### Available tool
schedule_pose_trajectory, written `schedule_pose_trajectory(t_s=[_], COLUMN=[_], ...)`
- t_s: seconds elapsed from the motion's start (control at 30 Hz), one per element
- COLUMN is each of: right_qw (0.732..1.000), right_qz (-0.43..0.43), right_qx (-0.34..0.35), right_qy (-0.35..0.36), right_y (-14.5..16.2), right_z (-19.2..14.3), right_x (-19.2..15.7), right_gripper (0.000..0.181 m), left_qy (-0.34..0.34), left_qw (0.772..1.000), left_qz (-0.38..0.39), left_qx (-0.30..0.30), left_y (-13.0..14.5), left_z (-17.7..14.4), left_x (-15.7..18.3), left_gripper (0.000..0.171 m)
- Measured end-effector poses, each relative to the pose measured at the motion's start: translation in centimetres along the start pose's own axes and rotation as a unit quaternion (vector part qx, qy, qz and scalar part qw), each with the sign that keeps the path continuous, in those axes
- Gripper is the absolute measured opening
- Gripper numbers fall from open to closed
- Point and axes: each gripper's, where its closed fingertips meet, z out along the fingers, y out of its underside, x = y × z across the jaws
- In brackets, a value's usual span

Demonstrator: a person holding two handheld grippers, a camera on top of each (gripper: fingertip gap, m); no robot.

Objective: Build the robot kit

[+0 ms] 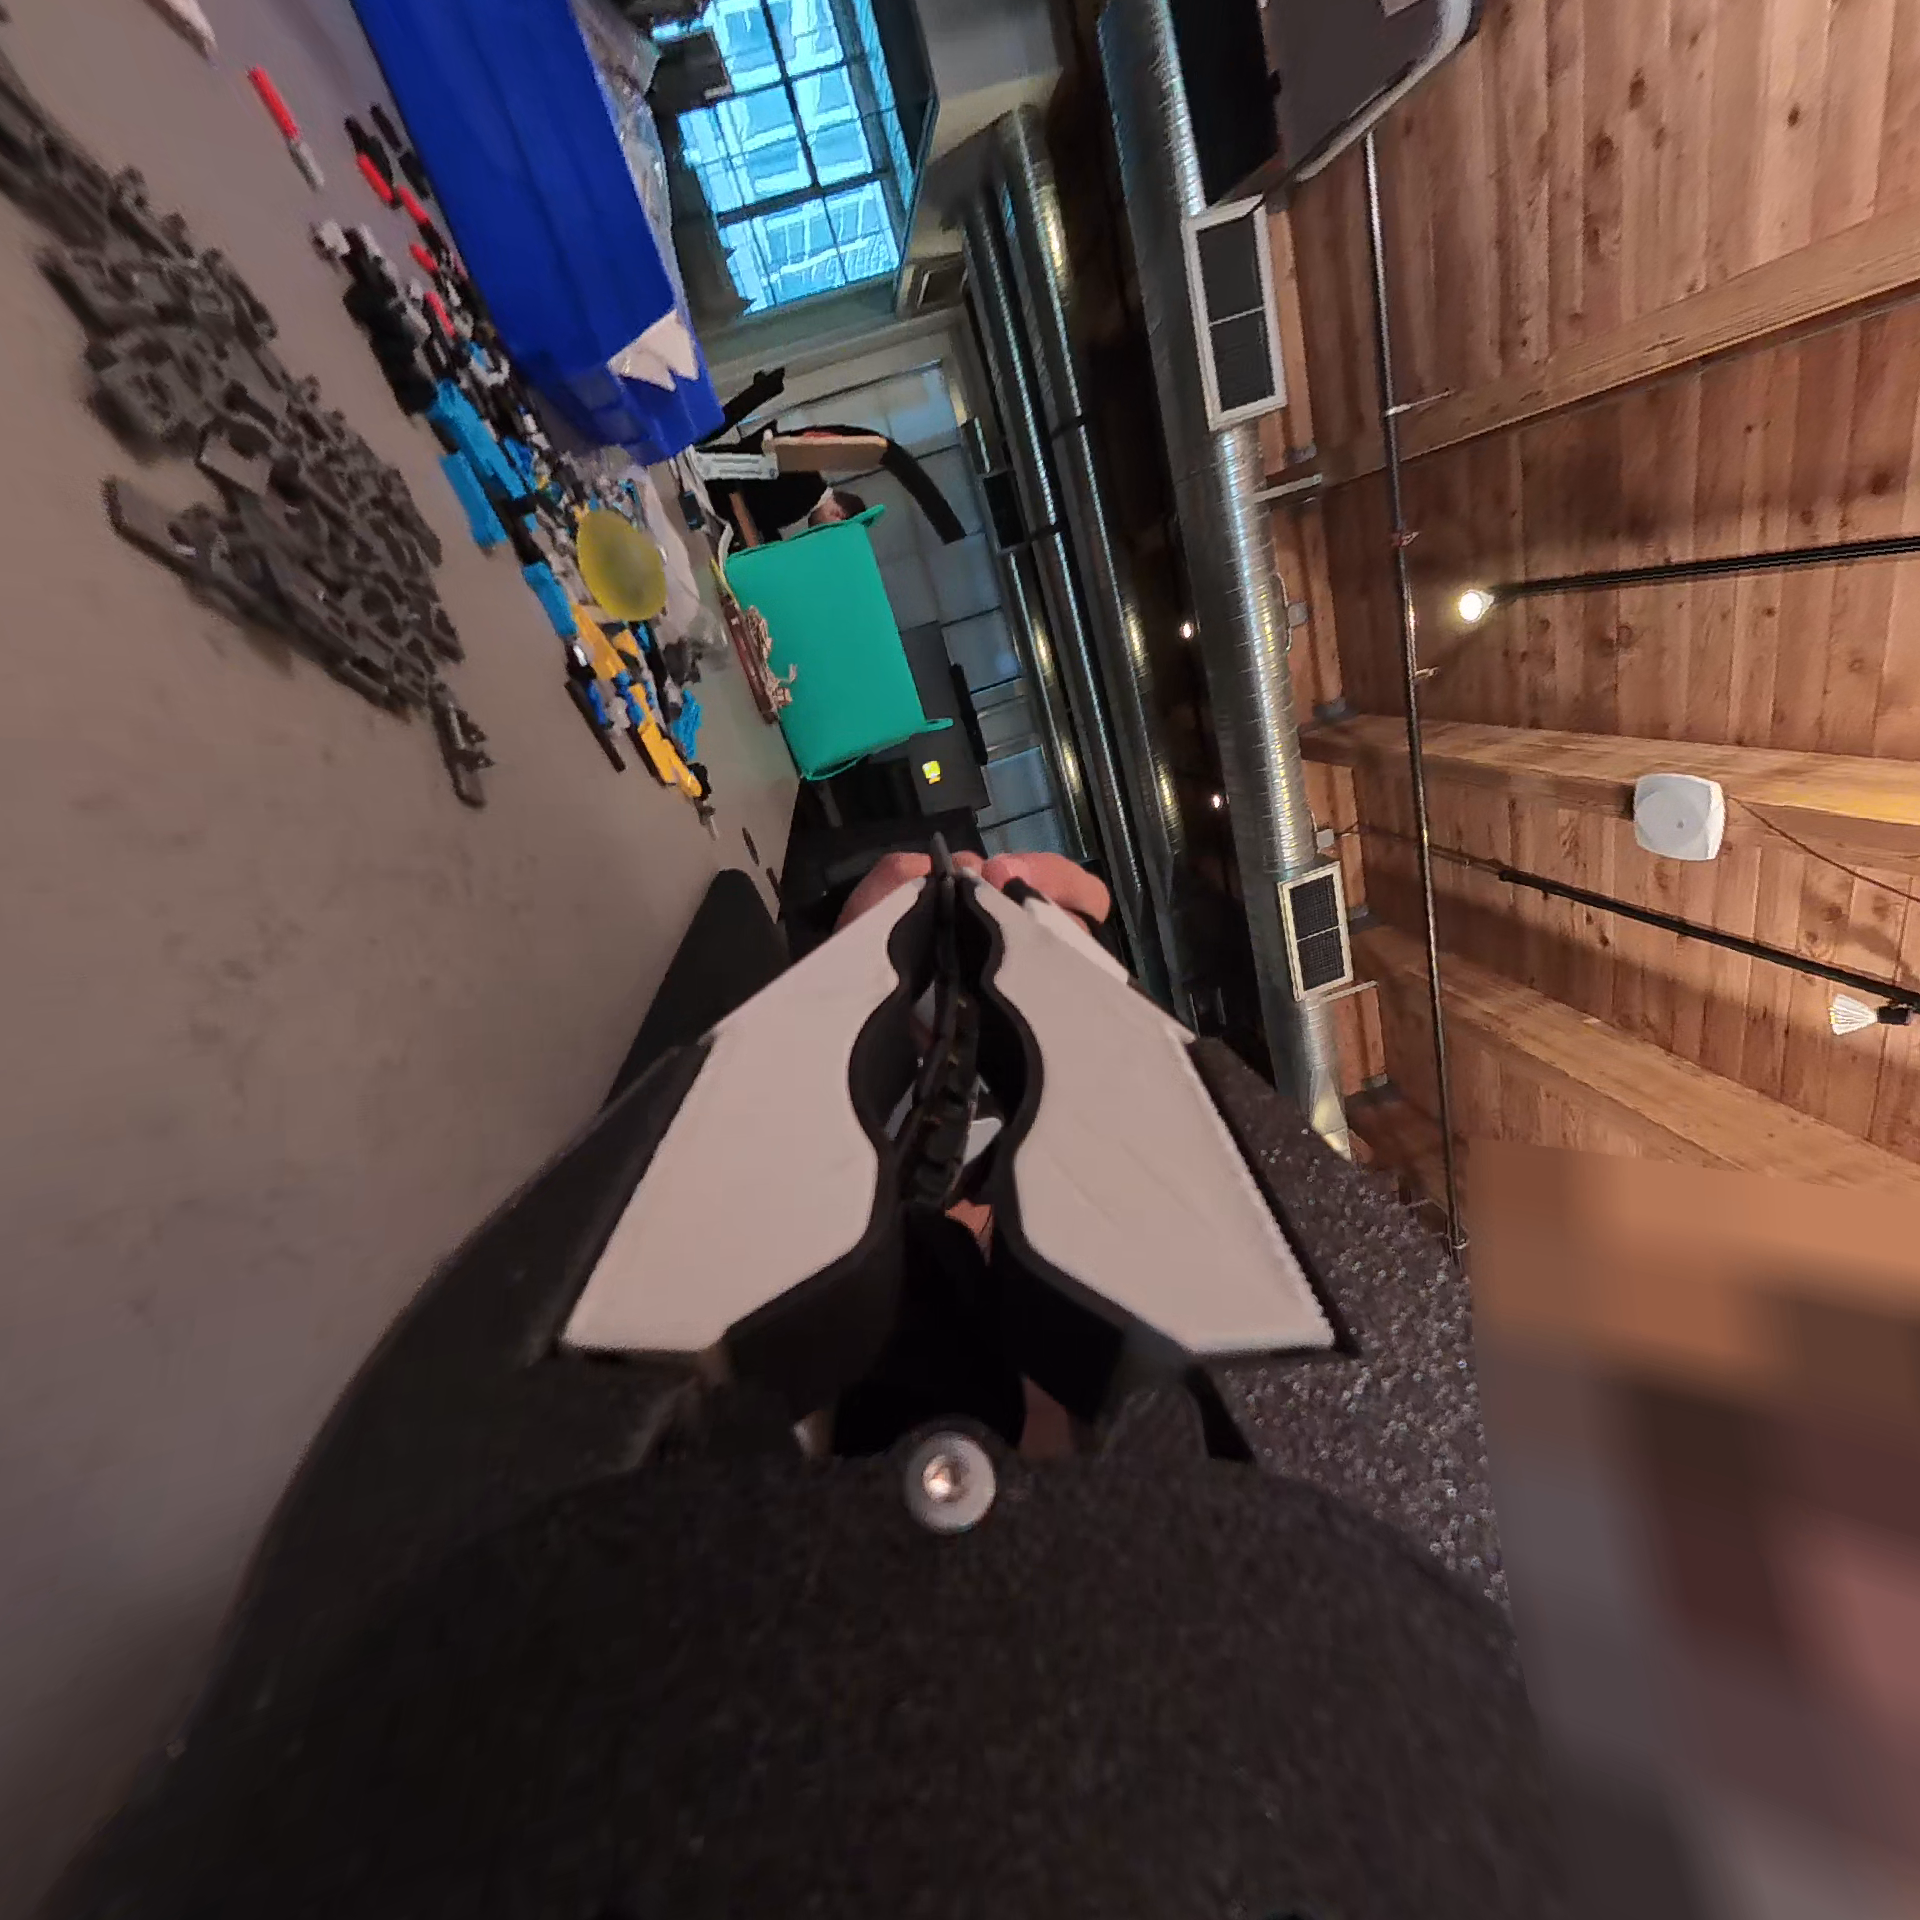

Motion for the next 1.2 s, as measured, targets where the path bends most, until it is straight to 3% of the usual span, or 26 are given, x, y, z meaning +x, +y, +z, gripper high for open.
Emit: schedule_pose_trajectory(t_s=[0.1, 0.27, 0.47, 0.57, 0.7, 0.8, 0.87, 1.03, 1.13, 1.2], right_qw=[0.998, 0.997, 0.999, 1.0, 0.989, 0.952, 0.904, 0.777, 0.728, 0.712], right_qz=[-0.059, -0.072, -0.025, 0.005, 0.136, 0.279, 0.383, 0.554, 0.603, 0.621], right_qx=[-0.021, -0.029, -0.02, -0.01, 0.028, 0.076, 0.114, 0.162, 0.182, 0.186], right_qy=[0.023, 0.025, 0.002, -0.016, -0.053, -0.099, -0.15, -0.25, -0.27, -0.27], right_y=[0.8, 0.7, 0.6, 0.5, 0.1, 0.0, -0.2, 0.0, 0.0, 0.2], right_z=[0.5, 0.7, 0.5, 0.5, 0.3, 0.0, -0.2, -0.4, -0.6, -0.6], right_x=[-0.7, -0.9, -0.7, -1.0, -0.5, 0.3, 0.5, 0.6, 1.1, 1.4], right_gripper=[0.023, 0.011, 0.009, 0.008, 0.008, 0.008, 0.008, 0.008, 0.008, 0.008], left_qy=[-0.009, -0.015, -0.027, -0.013, -0.02, 0.013, 0.032, 0.03, 0.066, 0.083], left_qw=[1.0, 0.999, 1.0, 1.0, 0.992, 0.984, 0.984, 0.962, 0.948, 0.941], left_qz=[-0.017, -0.03, -0.004, 0.005, 0.066, 0.093, 0.131, 0.27, 0.3, 0.315], left_qx=[-0.002, 0.001, -0.005, 0.007, 0.105, 0.151, 0.118, -0.034, -0.085, -0.093], left_y=[0.4, 0.2, 0.3, -0.6, -4.7, -7.4, -7.1, -2.5, 0.2, 1.1], left_z=[0.2, 0.1, 0.1, -0.1, -2.6, -4.8, -4.9, -2.4, -1.3, -0.9], left_x=[-1.1, -1.7, -1.6, -1.1, -0.4, 1.0, 1.7, 1.7, 2.5, 3.2], left_gripper=[0.002, 0.002, 0.005, 0.027, 0.03, 0.024, 0.024, 0.025, 0.025, 0.025])
